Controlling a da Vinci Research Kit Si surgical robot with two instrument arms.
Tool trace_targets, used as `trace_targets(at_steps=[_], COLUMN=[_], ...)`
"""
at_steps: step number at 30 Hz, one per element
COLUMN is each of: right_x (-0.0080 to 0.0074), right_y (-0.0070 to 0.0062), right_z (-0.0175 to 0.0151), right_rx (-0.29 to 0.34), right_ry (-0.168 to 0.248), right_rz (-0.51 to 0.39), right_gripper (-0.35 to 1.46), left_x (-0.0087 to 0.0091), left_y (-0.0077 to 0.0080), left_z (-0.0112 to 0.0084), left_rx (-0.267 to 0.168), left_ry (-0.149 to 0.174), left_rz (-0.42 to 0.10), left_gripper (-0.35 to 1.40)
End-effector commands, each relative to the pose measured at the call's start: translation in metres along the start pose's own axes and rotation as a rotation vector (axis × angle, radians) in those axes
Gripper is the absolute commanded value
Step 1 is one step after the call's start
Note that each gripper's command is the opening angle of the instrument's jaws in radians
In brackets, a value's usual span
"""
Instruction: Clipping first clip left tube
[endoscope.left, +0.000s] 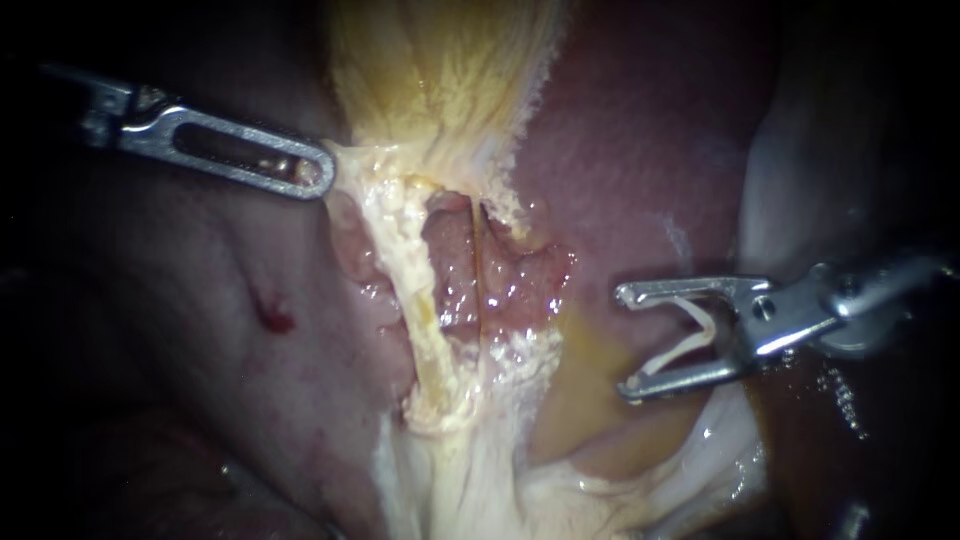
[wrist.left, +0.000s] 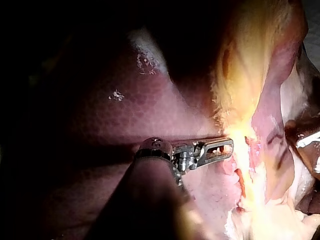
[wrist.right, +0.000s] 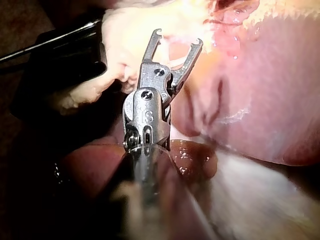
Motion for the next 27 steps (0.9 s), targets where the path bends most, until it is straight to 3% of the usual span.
trace_targets(at_steps=[1,11,19,27], right_x=[0.0000,0.0006,0.0000,-0.0006], right_y=[0.0000,0.0006,0.0012,0.0023], right_z=[0.0004,0.0058,0.0105,0.0129], right_rx=[-0.002,-0.007,-0.001,-0.009], right_ry=[-0.001,-0.002,-0.005,-0.006], right_rz=[0.007,0.063,0.095,0.136], right_gripper=[0.49,0.49,0.49,0.49], left_x=[0.0001,0.0001,0.0001,0.0001], left_y=[0.0001,0.0000,-0.0002,-0.0004], left_z=[0.0002,0.0006,0.0008,0.0009], left_rx=[-0.003,-0.006,-0.004,-0.003], left_ry=[-0.002,-0.003,-0.003,-0.002], left_rz=[0.000,0.000,-0.001,-0.001], left_gripper=[-0.35,-0.35,-0.35,-0.35])
